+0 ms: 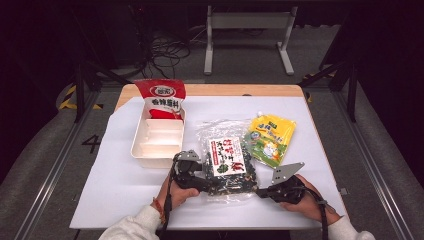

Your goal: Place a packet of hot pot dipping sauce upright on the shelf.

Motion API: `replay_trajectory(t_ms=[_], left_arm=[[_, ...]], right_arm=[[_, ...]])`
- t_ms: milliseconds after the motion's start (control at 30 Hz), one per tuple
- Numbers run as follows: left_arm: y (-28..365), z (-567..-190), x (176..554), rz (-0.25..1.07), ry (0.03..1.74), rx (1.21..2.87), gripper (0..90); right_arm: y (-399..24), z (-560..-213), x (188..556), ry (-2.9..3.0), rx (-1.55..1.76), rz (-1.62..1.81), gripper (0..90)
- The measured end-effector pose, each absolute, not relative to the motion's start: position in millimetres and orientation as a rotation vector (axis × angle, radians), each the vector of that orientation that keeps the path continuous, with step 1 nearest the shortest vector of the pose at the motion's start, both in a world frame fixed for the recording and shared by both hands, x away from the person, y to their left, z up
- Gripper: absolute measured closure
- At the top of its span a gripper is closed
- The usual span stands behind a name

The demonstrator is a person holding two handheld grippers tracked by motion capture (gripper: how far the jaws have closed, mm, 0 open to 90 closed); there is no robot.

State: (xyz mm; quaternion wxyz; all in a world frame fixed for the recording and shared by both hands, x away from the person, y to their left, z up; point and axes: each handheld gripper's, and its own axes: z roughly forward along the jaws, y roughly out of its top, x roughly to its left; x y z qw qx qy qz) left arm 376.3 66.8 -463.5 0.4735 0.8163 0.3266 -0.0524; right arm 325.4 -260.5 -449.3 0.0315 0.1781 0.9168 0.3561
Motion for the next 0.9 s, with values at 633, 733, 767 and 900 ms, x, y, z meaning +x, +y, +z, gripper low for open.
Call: replay_trajectory(t_ms=[633,733,767,900], left_arm=[[74,-429,365,-0.055,0.432,1.932,66.0],[73,-430,367,-0.054,0.432,1.928,65.2],[72,-430,367,-0.047,0.436,1.93,64.3],[68,-430,369,-0.029,0.451,1.946,53.8]], right_arm=[[-259,-449,318,2.776,0.371,1.052,90.0],[-258,-449,317,2.769,0.355,1.04,90.0],[-258,-449,316,2.765,0.345,1.033,90.0],[-256,-448,315,2.757,0.308,1.011,90.0]])
